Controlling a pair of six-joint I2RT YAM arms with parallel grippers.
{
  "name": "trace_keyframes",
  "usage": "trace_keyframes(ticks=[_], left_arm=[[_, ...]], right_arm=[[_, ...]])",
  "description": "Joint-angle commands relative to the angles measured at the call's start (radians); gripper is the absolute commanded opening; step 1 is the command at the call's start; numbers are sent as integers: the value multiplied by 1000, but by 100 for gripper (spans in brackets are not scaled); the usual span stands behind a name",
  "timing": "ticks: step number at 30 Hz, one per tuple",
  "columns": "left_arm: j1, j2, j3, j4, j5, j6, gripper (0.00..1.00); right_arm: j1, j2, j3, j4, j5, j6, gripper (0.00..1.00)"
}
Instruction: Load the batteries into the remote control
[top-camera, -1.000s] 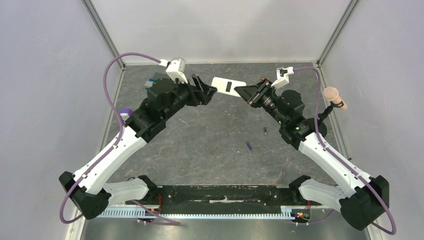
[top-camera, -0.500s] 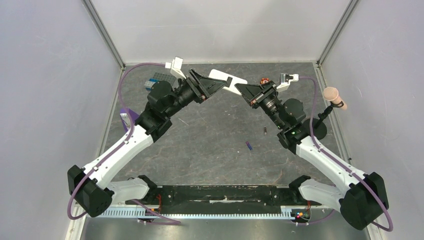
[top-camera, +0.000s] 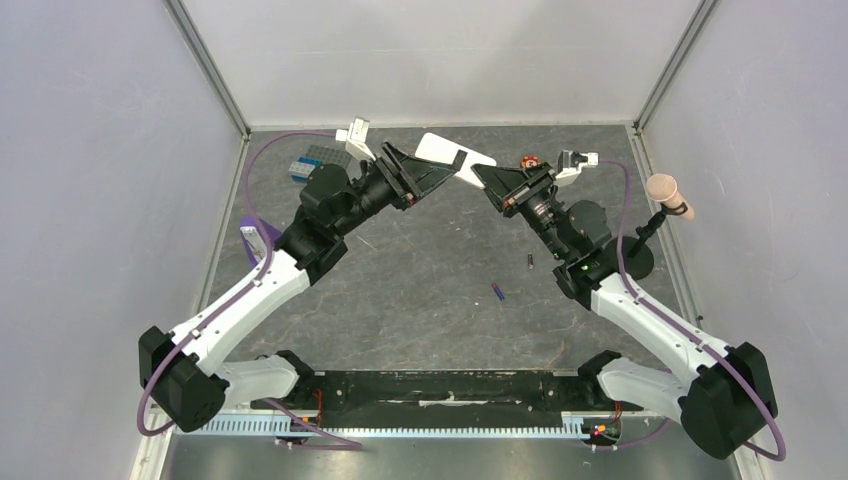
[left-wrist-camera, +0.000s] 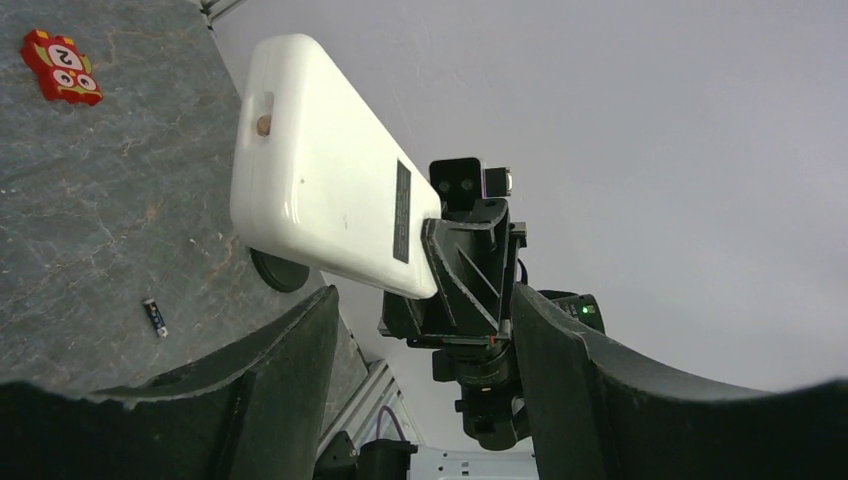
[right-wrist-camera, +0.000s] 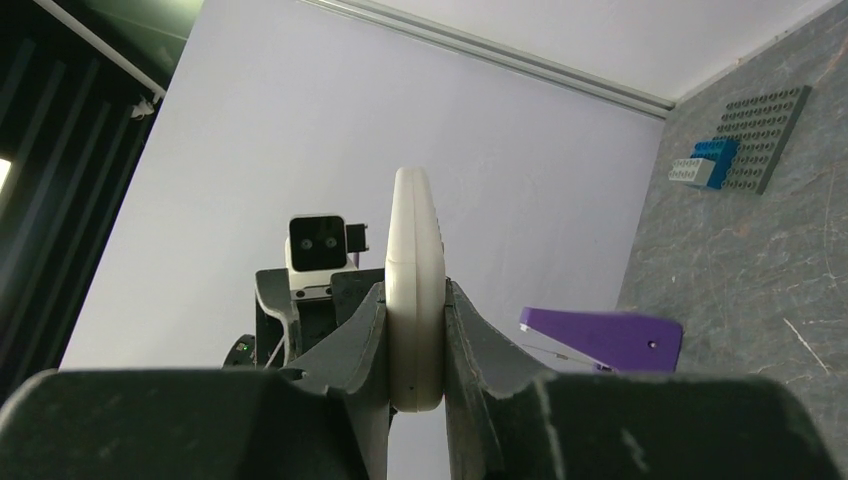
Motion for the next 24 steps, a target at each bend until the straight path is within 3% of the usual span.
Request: trace_keyframes(ticks=[1, 9, 14, 22, 24], left_arm=[[-4, 21, 21, 17, -26, -34, 69], [-8, 60, -19, 193, -167, -69, 64], [-27, 82, 1, 191, -162, -67, 44], [-53, 72, -55, 217, -156, -100, 48], [-58, 65, -76, 259, -165, -104, 44]], right_arm=[[16, 1, -2, 67, -2, 31, 0], [42, -1, -27, 67, -4, 62, 0], [53, 10, -37, 56, 4, 57, 0], [66, 35, -51, 101, 52, 49, 0], [70, 43, -55, 117, 54, 53, 0]])
